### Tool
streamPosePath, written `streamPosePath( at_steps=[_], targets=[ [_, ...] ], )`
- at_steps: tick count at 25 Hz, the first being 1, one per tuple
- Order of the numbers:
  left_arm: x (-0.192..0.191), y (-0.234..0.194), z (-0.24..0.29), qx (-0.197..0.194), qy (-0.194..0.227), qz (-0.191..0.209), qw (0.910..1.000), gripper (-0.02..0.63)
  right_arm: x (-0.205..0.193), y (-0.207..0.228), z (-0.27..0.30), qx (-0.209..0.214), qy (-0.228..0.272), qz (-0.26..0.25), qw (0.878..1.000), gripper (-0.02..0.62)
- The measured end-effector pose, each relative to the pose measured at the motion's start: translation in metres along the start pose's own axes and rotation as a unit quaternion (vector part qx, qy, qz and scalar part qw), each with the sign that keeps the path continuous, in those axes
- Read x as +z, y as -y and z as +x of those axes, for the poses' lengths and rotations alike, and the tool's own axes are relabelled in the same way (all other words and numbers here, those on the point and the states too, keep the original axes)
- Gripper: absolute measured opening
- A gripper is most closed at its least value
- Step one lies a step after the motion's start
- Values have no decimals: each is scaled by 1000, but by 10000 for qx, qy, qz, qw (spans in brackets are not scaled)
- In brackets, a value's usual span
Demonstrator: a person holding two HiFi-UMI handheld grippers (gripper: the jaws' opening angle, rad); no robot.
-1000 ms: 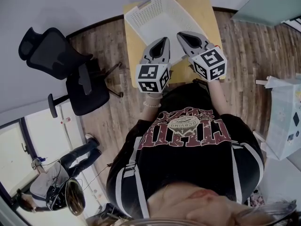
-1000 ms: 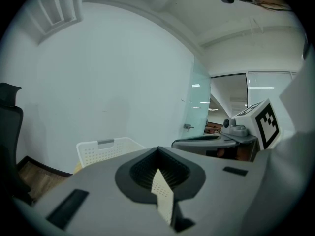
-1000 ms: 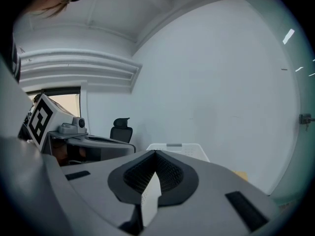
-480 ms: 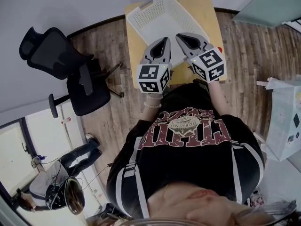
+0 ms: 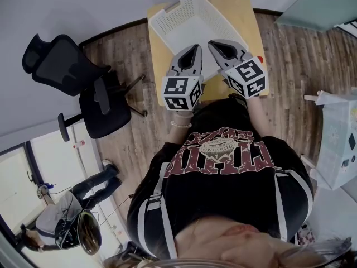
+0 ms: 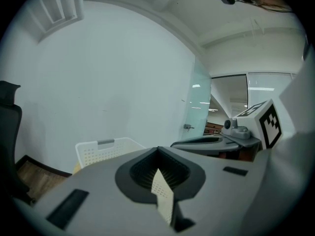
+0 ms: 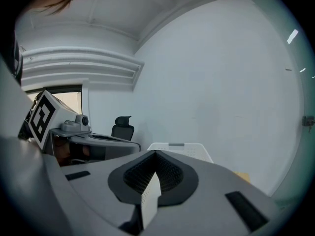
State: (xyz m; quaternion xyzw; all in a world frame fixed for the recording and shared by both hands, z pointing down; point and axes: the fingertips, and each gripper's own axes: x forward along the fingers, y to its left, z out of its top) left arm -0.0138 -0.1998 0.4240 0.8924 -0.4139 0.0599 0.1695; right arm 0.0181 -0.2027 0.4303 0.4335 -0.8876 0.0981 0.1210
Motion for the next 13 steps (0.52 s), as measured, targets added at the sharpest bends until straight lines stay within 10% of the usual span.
streamPosePath(
  at_steps=[13],
  targets=[
    [1, 4, 1, -30, -2, 0, 10000, 48, -1, 0, -3, 24, -43, 19, 10000, 17]
  ],
)
